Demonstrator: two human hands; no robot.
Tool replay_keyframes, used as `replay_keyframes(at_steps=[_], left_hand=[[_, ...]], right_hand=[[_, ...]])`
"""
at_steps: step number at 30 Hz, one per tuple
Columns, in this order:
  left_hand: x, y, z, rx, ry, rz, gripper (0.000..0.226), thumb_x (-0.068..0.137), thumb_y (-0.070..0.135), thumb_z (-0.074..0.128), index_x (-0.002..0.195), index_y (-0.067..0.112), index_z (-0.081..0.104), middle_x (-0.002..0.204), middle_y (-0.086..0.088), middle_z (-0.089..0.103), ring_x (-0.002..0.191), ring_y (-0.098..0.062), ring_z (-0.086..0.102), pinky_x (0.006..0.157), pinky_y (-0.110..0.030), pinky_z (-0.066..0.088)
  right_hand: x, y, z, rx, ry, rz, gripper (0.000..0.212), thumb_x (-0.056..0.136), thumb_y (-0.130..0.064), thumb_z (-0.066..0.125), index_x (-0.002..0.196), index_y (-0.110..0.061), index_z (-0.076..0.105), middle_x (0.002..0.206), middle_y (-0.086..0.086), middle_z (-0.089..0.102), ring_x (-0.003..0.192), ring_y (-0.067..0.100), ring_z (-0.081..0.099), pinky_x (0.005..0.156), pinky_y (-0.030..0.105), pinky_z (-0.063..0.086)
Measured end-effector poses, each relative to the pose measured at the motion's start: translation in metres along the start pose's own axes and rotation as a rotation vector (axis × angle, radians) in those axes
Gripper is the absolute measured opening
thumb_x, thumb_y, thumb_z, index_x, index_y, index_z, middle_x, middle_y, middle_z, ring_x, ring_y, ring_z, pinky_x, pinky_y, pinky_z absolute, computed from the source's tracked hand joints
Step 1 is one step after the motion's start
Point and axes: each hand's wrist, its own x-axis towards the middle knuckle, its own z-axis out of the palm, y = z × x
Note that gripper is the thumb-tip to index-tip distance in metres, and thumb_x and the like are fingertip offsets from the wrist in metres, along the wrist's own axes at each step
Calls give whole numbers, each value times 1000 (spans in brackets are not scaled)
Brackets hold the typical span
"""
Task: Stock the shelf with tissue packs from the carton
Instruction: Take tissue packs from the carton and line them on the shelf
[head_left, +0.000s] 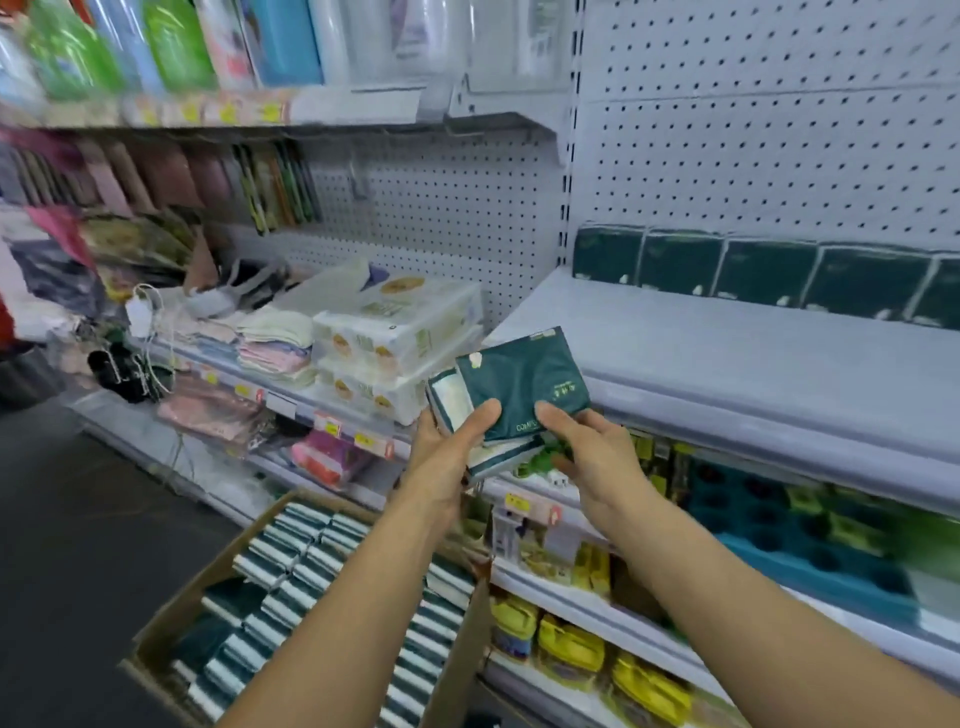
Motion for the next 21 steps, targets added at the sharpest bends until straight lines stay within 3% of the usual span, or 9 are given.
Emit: replay_keyframes(at_steps=[2, 5, 8, 9, 12, 15, 18, 21], left_hand=[[12, 3, 25, -7, 11, -6, 92, 60, 45, 91, 137, 18, 49, 123, -8, 69, 102, -28, 71, 86, -51, 58], [34, 5, 54, -35, 6, -19, 49, 90, 30, 71, 134, 16, 54, 112, -8, 73, 88, -23, 74, 64, -36, 60], [54, 13, 76, -22, 16, 10, 38, 96, 23, 64, 132, 17, 52, 104, -5, 73, 74, -16, 74, 52, -29, 56], [61, 17, 83, -18, 28, 24, 36, 96, 23, 63, 130, 18, 52, 103, -4, 73, 73, -16, 74, 51, -28, 55], [87, 27, 99, 44, 46, 74, 41, 95, 26, 66, 131, 15, 51, 112, -8, 71, 87, -21, 72, 61, -31, 57], [110, 36, 112, 71, 53, 93, 39, 94, 28, 67, 128, 15, 53, 110, -7, 71, 92, -22, 70, 73, -36, 58], [136, 44, 119, 126, 41, 103, 38, 92, 31, 68, 126, 18, 55, 112, -6, 71, 98, -24, 69, 90, -46, 56], [162, 50, 124, 192, -15, 108, 32, 93, 30, 67, 120, 20, 54, 110, -2, 71, 97, -21, 69, 87, -41, 57]], right_hand=[[14, -26, -11, 87, 29, -17, 9, 86, -12, 71, 94, -12, 66, 94, 6, 71, 82, 18, 65, 69, 28, 53], [36, -74, -33, 126, 103, -173, 12, 87, -9, 67, 98, -11, 63, 95, 8, 69, 83, 20, 64, 75, 34, 55], [58, -120, -60, -150, 220, -465, 8, 88, -11, 63, 92, -12, 56, 84, 5, 63, 72, 14, 61, 63, 24, 51], [66, -132, -70, -285, 247, -566, 8, 88, -14, 62, 91, -15, 55, 82, 5, 62, 71, 18, 60, 62, 28, 52], [100, -158, -96, -791, 261, -705, 23, 86, -32, 61, 107, -27, 56, 97, -6, 65, 90, 18, 62, 77, 43, 54], [132, -165, -111, -1296, 195, -613, 43, 90, -38, 63, 130, -26, 52, 118, -7, 61, 108, 19, 58, 86, 38, 50], [153, -161, -116, -1423, 85, -558, 46, 89, -43, 65, 131, -30, 53, 126, -4, 63, 111, 19, 58, 87, 40, 52], [157, -157, -121, -1578, 104, -593, 57, 85, -51, 67, 136, -36, 49, 127, -8, 58, 115, 16, 52, 81, 35, 51]])
